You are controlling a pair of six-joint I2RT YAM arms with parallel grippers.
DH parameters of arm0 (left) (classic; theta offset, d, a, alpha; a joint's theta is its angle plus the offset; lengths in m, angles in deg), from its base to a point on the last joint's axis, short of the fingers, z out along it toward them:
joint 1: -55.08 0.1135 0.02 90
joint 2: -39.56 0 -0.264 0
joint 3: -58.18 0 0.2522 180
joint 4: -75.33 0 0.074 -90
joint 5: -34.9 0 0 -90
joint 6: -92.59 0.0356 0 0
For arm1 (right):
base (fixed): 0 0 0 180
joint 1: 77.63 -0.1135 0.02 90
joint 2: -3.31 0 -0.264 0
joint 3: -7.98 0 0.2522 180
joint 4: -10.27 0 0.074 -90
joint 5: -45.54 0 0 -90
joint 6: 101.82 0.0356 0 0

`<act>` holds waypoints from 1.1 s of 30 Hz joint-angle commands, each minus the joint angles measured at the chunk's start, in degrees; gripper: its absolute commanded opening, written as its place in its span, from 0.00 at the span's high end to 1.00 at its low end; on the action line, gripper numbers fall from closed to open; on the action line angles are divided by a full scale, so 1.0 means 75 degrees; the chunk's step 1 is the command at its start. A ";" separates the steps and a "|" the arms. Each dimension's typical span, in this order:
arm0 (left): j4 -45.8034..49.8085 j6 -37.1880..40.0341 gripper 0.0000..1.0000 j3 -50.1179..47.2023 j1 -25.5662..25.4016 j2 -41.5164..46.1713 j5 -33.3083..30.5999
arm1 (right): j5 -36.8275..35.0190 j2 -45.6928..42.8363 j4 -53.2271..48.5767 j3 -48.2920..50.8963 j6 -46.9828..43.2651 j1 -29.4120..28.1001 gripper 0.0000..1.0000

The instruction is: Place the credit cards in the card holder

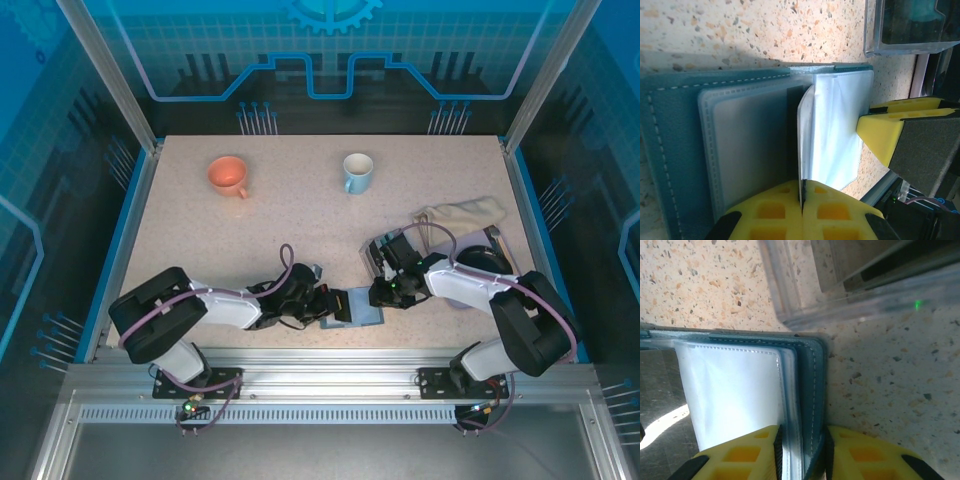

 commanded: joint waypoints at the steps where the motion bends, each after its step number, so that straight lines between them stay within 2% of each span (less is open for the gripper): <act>1: 0.0107 -0.0079 1.00 0.0232 -0.0101 -0.0451 0.0187 | 0.0262 0.0393 0.0073 0.0198 0.0101 -0.0150 0.72; 8: -0.0469 -0.0263 1.00 0.0124 -0.0123 -0.0591 0.0267 | 0.0245 0.0376 0.0120 0.0301 0.0135 -0.0152 0.73; 17: -0.0275 -0.0151 1.00 -0.0160 -0.0135 0.0128 -0.0105 | 0.0106 0.0411 0.0080 0.0297 0.0218 -0.0148 0.74; 33: -0.0665 -0.0049 1.00 -0.0316 -0.0183 0.0417 -0.0246 | 0.0015 0.0539 0.0040 0.0245 0.0218 -0.0147 0.73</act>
